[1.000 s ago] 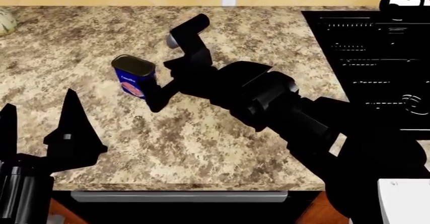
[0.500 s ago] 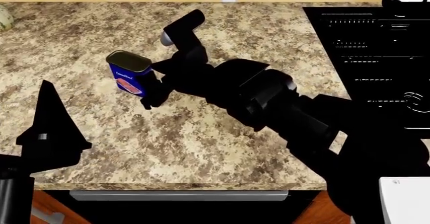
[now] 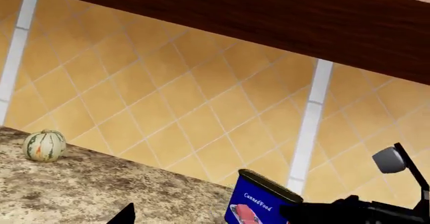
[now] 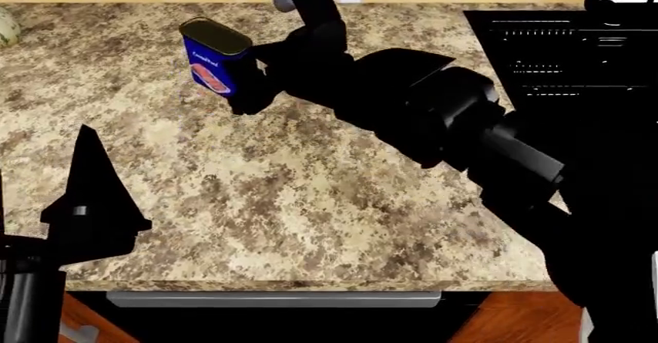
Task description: Pick the cans from the counter and place them in their designated side in the cabinet.
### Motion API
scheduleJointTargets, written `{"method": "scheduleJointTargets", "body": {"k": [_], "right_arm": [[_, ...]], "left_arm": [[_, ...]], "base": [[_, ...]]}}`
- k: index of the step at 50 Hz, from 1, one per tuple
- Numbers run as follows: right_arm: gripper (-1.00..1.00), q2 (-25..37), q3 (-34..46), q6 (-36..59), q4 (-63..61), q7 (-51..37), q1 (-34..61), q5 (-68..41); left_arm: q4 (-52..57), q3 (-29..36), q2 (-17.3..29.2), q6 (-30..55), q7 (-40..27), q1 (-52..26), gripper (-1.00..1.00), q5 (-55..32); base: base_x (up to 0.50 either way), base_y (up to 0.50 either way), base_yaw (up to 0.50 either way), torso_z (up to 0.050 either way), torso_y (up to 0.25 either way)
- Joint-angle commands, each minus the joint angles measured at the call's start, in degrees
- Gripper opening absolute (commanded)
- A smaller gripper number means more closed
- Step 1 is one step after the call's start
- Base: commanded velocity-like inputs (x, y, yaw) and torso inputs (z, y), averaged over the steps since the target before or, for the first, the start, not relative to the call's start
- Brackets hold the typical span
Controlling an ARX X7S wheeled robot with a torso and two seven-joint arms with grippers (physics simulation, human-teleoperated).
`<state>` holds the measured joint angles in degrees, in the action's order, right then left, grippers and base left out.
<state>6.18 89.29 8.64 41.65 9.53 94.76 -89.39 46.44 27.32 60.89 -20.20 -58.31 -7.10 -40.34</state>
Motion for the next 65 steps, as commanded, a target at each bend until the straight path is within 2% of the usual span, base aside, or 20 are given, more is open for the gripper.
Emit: {"method": "scheduleJointTargets", "body": {"k": [1,5,11,22,36,51,65], "right_arm": [[-1.0,15.3,-4.0,3.0,-22.3,-14.1,5.4,-3.7],[-1.0,23.4,-5.4,5.1,-33.9,-21.3,7.8,-6.2],[-1.0,32.0,-7.0,6.4,-43.8,-28.8,10.0,-8.1],[-1.0,43.2,-9.0,5.8,-59.0,-39.5,10.7,-9.4],[-1.0,51.0,-11.1,4.9,-69.5,-45.3,11.0,-12.7],[-1.0,55.6,-13.5,7.4,-72.4,-45.9,14.9,-16.4],[-1.0,55.6,-14.3,7.8,-71.8,-45.8,15.4,-15.9]], "left_arm": [[-0.2,1.8,-2.3,1.9,1.8,-2.4,1.0,-1.0],[-0.2,2.7,-3.7,3.7,3.0,-4.9,1.0,-1.8],[-0.1,4.0,-5.4,6.4,4.1,-8.2,1.0,-2.5],[-2.7,6.9,-9.8,9.5,7.3,-12.5,1.0,-3.5],[-3.4,7.7,-10.7,11.0,7.9,-13.7,1.0,-4.1],[-3.6,8.2,-11.7,11.9,8.1,-14.4,1.0,-4.0],[-3.4,8.2,-11.9,12.3,7.9,-14.8,1.0,-4.0]], "base": [[0.0,0.0,0.0,0.0,0.0],[0.0,0.0,0.0,0.0,0.0],[0.0,0.0,0.0,0.0,0.0],[-0.05,-0.01,0.0,0.0,0.0],[-0.33,-0.17,0.0,0.0,0.001],[-0.14,-0.44,0.0,0.0,0.0],[-0.03,-0.5,0.0,0.0,0.0]]}}
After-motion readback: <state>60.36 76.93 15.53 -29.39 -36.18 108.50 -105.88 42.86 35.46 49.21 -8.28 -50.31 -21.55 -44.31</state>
